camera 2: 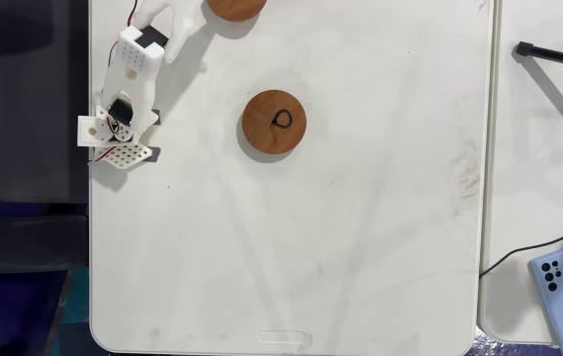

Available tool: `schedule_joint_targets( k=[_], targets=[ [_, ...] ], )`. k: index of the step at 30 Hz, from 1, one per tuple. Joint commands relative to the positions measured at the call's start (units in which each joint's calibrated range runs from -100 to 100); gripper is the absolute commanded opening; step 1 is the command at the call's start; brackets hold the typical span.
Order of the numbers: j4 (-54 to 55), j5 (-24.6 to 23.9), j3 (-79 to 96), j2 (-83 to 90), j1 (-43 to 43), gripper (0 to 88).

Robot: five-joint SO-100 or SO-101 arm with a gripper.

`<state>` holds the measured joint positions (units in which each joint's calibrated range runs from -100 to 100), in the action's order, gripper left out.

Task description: Pick the lid with the red cross and place it on the side.

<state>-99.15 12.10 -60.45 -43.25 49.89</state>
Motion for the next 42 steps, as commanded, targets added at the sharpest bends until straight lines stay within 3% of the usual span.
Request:
schedule_joint_targets(
  k=[1, 31, 42],
  targets=[
    [0.2, -0.4, -2.5, 0.3, 0.1, 0.1],
    [10.1, -3.5, -5.6, 0.2, 0.2, 0.2],
    [10.3, -3.8, -6.5, -8.0, 0.2, 0.3]
  ],
)
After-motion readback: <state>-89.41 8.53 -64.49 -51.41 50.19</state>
